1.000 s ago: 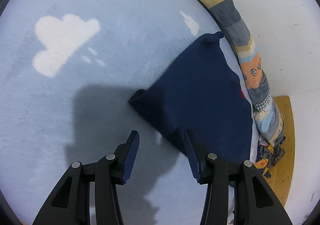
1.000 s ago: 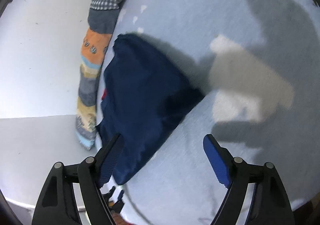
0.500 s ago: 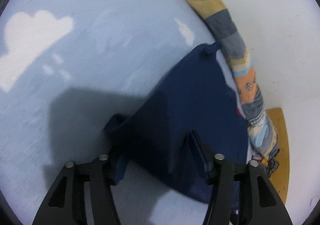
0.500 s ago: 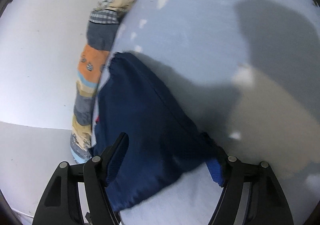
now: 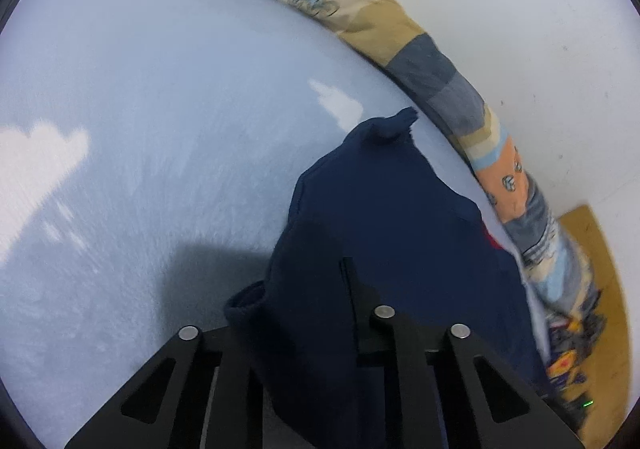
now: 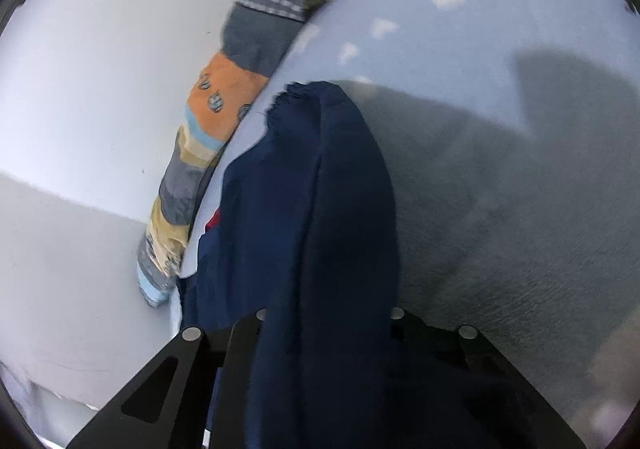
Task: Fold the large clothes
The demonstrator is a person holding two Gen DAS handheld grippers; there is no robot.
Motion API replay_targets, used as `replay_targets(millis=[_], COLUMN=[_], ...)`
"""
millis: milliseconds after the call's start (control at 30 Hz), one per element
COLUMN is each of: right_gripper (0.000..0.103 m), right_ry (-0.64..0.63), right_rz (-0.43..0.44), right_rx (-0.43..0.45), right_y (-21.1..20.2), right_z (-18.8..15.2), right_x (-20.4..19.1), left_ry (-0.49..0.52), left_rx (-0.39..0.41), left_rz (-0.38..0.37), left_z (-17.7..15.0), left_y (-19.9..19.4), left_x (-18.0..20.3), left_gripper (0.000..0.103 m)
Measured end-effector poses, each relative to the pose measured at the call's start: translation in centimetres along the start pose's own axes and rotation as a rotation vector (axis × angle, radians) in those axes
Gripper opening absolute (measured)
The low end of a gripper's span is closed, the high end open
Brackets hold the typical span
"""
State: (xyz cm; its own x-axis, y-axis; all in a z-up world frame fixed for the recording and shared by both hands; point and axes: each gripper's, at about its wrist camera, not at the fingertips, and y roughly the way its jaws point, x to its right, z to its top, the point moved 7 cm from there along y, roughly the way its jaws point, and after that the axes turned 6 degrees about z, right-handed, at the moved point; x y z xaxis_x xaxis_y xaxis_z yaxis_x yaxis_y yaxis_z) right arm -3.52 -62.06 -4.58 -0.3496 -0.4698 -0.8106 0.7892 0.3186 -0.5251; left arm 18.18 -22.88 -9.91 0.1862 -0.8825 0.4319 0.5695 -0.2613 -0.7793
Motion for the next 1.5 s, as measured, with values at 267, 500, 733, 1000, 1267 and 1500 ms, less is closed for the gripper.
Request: replay_targets(millis=[267,500,733,1000,1267,1500], right_gripper=[0.016,0.016,0.016,0.048,0.053,0.046], right_ry=[-0.125,-0.111,-0.074,0.161,-0.06,-0.654], right_rz=[0.008,0.014,-0.029,-0.15,-0.367,-0.295], right_rx=[0.051,0.022,-0.033,-0.083,0.23,-0.138], right_y=[-5.0,-9.8,-13.4,-15.0,-21.9,-11.2], right_z=[-1.5,-5.0,-7.7,-8.3,-6.9,-17.2], right_x=[-3.8,-2.5,1.1,7.7,4.6,-4.3], left_ry=[0.103,0.085,0.172,0.087,0.181,0.712], left_rx=[-0.007,0.002,0.008,-0.064,0.267,0.227], left_rz=[0.03,-0.006,-0.007,0.036,0.246,0.11], left_z=[-2.9,-8.2,-13.6,-15.2,-12.7,-22.1], left_y=[-4.5,-11.0,-16.8,-20.3,-27.2,-26.3], left_x=[2.2,1.0,-1.4,-8.2,-8.0,2.7], left_gripper=[0.011,0.011,0.013,0.04,0.043,0.044])
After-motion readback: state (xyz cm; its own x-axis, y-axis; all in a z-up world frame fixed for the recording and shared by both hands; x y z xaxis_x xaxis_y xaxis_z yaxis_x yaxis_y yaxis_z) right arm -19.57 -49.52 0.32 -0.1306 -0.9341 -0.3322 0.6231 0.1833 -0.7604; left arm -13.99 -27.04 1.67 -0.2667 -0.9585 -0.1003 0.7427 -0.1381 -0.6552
